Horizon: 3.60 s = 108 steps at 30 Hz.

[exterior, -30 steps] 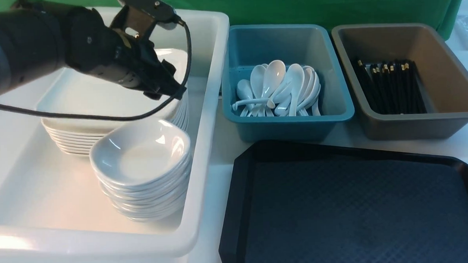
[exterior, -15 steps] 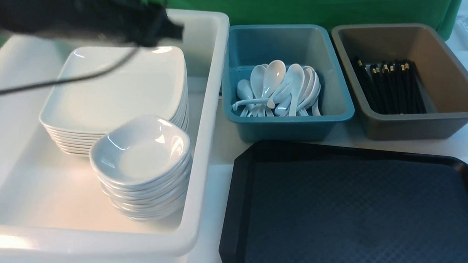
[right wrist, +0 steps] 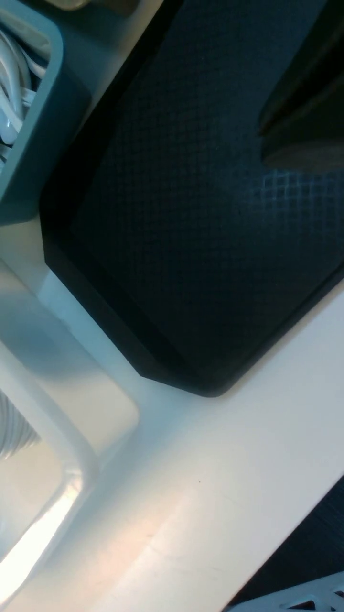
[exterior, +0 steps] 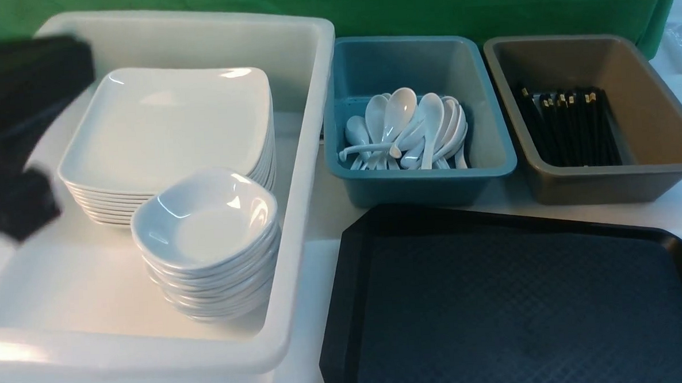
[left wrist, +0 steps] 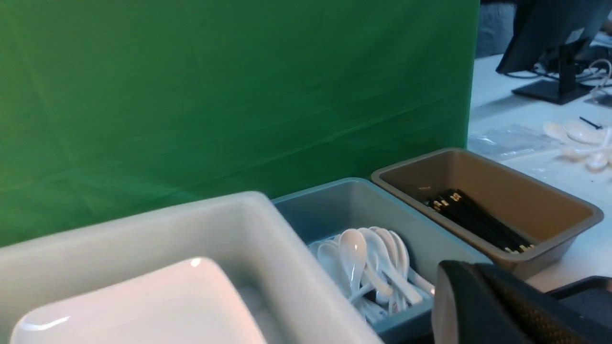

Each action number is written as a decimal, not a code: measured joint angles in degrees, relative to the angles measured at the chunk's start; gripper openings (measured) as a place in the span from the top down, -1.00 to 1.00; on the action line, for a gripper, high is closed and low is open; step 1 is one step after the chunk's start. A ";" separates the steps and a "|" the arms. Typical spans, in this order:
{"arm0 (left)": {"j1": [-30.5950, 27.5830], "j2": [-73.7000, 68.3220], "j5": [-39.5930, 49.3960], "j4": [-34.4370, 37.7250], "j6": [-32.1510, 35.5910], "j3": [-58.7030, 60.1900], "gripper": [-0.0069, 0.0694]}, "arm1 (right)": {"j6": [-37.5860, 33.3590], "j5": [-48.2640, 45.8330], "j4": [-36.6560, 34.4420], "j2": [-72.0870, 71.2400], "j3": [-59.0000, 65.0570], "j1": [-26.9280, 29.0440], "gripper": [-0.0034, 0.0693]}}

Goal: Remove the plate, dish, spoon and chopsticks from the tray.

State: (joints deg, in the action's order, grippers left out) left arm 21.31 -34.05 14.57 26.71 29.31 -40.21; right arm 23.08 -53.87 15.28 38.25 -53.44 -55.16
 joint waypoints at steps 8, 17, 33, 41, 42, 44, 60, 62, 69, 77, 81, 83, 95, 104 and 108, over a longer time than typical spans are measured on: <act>0.00 21.66 -6.52 -4.10 0.29 16.35 0.80 | 0.11 2.55 0.66 0.00 0.00 0.00 0.82; 0.00 28.45 -5.86 -7.05 0.35 22.95 0.80 | 0.21 2.74 0.77 0.00 0.00 0.00 0.72; 0.12 28.45 -3.88 -7.49 0.35 25.76 0.79 | -7.39 6.41 -2.11 -2.60 2.18 19.47 0.78; 0.12 28.45 -3.89 -7.99 0.35 25.76 0.79 | -19.74 30.73 -7.87 -15.60 25.12 41.85 0.85; 0.12 28.45 -3.84 -7.99 0.35 25.76 0.79 | -19.83 33.61 -7.94 -18.43 29.47 44.28 0.85; 0.12 28.45 -3.87 -8.03 0.35 25.76 0.79 | -19.98 36.24 -8.06 -20.79 32.86 45.98 0.86; 0.18 28.35 -3.57 -9.06 0.56 25.76 0.79 | -16.59 39.32 -8.31 -38.15 53.85 52.78 0.85; 0.18 28.35 -3.57 -9.11 0.56 25.76 0.79 | -16.59 39.32 -8.31 -38.15 53.85 52.78 0.85; 0.18 28.35 -3.57 -9.27 0.56 25.76 0.79 | -16.59 39.32 -8.31 -38.15 53.85 52.78 0.83; 0.18 28.35 -3.57 -9.31 0.56 25.76 0.79 | -16.59 39.32 -8.31 -38.17 53.85 52.78 0.77; 0.18 28.35 -3.57 -9.31 0.56 25.76 0.79 | -16.59 39.32 -8.31 -38.17 53.85 52.78 0.75; 0.18 28.35 -3.68 -9.79 0.64 25.76 0.79 | -16.59 39.32 -8.31 -38.17 53.85 52.78 0.74; -17.28 31.25 -12.62 -22.46 -21.24 33.95 0.79 | -16.54 39.32 -8.31 -38.17 53.85 52.78 0.69; -30.57 34.08 -1.31 -17.37 -22.94 40.62 0.79 | -16.60 39.34 -8.31 -38.22 53.85 52.78 0.61; -30.63 34.08 -1.19 -17.10 -22.94 40.62 0.79 | -16.60 39.34 -8.31 -38.22 53.85 52.78 0.58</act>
State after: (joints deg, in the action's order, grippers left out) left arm -9.32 0.02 13.38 9.61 6.37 0.41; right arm 6.48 -14.53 6.97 0.03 0.41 -2.38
